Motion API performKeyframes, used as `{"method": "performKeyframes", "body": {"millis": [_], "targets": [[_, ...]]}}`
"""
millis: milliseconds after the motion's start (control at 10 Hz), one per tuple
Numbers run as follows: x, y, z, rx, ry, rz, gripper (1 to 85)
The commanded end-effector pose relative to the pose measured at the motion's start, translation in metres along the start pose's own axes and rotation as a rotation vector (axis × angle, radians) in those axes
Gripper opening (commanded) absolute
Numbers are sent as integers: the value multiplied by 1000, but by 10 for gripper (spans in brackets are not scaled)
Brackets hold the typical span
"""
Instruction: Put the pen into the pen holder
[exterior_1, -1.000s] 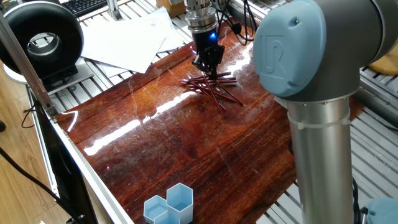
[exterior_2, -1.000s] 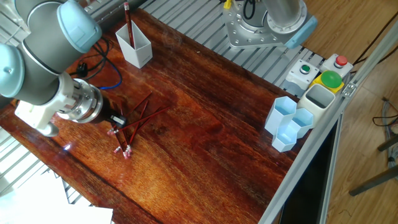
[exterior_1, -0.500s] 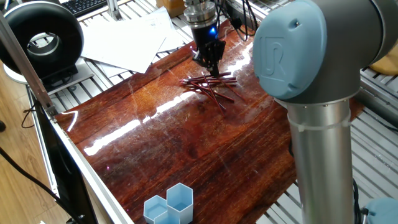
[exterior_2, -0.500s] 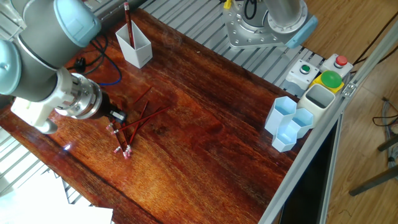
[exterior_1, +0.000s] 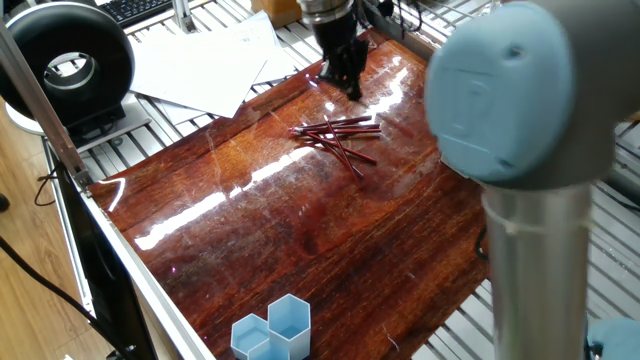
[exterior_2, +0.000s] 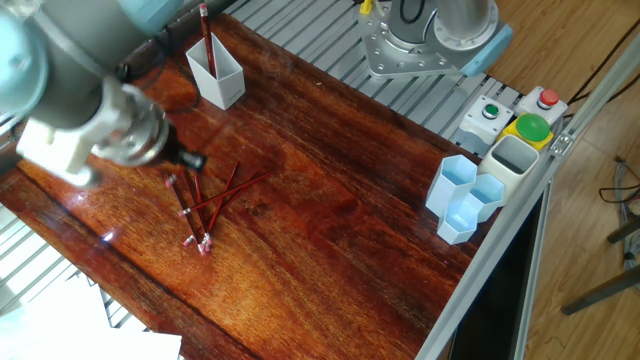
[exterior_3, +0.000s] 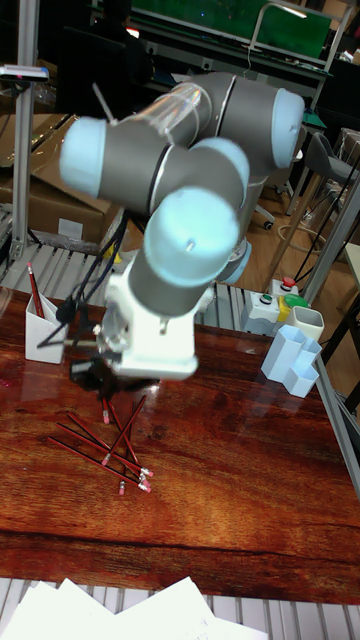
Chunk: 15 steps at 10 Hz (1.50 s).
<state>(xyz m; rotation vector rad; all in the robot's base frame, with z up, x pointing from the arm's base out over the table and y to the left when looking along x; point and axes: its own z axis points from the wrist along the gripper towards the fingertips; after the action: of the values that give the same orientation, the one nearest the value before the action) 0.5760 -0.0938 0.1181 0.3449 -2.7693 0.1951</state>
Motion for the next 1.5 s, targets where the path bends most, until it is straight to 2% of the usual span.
{"method": "performKeyframes", "body": {"millis": [0,200,300,400,600,700,800,900,1000,1100,1200,1300,1400], "targets": [[26,-13,-18,91,-44,-75,10],[41,-7,-19,69,-63,-90,10],[45,-8,-18,75,-67,-95,10],[42,-5,-18,64,-77,-110,10],[32,7,-19,16,-118,-90,10],[23,20,-20,-32,-155,-50,10],[18,26,-22,-60,-175,1,10],[15,22,-22,-54,-183,74,10],[15,9,-22,-3,-184,88,10],[15,2,-22,27,-188,58,10],[15,1,-22,33,-186,32,10],[32,-9,-25,48,-201,0,10],[45,-14,-27,43,-222,-27,10]]}}
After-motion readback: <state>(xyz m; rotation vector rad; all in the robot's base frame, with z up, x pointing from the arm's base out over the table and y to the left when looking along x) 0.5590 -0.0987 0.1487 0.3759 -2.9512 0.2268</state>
